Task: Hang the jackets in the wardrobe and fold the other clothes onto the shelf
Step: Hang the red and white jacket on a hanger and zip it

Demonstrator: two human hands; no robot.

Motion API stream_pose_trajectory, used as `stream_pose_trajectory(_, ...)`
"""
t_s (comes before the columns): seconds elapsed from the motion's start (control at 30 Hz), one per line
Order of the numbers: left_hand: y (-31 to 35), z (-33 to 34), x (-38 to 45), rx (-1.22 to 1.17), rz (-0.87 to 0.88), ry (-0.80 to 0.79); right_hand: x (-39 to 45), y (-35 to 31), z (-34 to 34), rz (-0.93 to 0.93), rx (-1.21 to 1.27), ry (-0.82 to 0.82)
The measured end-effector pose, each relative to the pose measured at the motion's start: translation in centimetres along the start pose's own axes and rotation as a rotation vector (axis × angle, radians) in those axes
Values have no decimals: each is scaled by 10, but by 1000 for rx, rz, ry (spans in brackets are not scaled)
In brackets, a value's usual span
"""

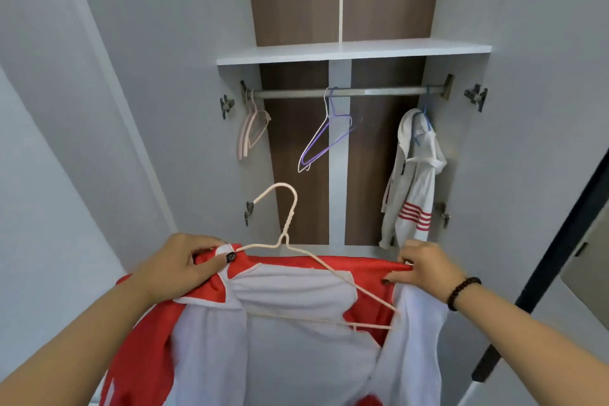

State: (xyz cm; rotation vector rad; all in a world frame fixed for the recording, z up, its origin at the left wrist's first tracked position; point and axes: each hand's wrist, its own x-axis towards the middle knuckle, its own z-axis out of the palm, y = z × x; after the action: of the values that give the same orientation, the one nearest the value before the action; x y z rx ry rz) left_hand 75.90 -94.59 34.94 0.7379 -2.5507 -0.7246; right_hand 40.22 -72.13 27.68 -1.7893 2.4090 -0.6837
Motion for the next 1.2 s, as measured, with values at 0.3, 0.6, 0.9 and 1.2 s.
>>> stream_pose_trajectory(0.3, 21, 30, 53, 2, -9, 149, 9, 92, -65, 264, 209, 335)
stream_pose_trajectory(0.6, 66, 26, 99, 42, -24, 196, 66, 59, 2, 549, 1008, -6)
stream_pose_trajectory(0.9, 62, -13, 125, -60, -59, 282, 68, 60, 64, 882, 1556, -121)
stream_pose_trajectory(1.2, 88, -41, 125, -226, -31, 280, 137, -88, 108, 198, 1046, -301)
